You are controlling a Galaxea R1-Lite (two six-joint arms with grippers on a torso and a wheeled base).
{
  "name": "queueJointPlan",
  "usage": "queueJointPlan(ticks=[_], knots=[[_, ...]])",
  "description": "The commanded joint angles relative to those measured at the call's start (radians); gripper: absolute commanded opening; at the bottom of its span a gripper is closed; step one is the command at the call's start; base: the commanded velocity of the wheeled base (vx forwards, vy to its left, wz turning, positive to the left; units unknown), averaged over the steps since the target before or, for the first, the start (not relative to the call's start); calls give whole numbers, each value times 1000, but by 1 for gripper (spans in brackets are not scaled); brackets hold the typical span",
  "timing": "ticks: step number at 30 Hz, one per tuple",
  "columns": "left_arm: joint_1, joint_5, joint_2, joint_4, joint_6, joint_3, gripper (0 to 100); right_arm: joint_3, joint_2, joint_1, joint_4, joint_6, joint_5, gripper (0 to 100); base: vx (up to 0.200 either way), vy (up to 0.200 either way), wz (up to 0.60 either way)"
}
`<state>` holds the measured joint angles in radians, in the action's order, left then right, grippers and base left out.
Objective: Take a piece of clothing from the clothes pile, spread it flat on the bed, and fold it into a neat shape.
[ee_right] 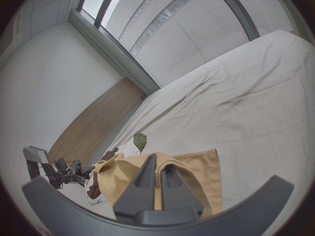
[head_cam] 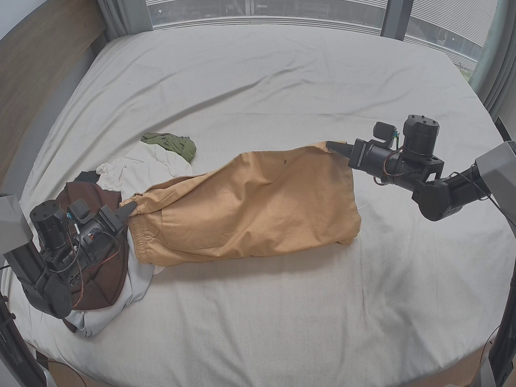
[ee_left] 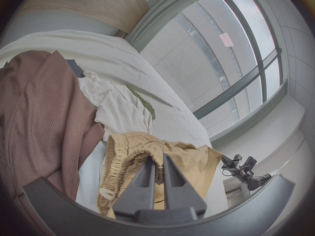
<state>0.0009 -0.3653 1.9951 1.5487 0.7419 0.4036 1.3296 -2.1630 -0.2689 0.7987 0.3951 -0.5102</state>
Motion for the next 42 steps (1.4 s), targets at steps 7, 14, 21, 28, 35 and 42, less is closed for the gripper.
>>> queueJointPlan(ticks=[7, 14, 21, 28, 35, 42], knots=[[10, 8, 34, -1, 5, 30, 0, 166, -95, -1, -90, -2, -1, 0, 0, 0, 0], [13, 6, 54, 1, 5, 40, 0, 188, -106, 2, -115, -27, -1, 0, 0, 0, 0], [45, 23, 77, 1, 10, 95, 100, 203, -121, 7, -99, -38, 39, 100, 0, 0, 0], [50, 65, 76, 1, 10, 113, 100, 89, -41, 8, -96, -35, 55, 100, 0, 0, 0], [2, 54, 25, 1, 8, 61, 100, -174, 84, -7, -95, -22, 131, 100, 0, 0, 0], [-36, 51, 1, -1, 10, 6, 100, -365, 161, -38, -102, -5, 159, 100, 0, 0, 0]])
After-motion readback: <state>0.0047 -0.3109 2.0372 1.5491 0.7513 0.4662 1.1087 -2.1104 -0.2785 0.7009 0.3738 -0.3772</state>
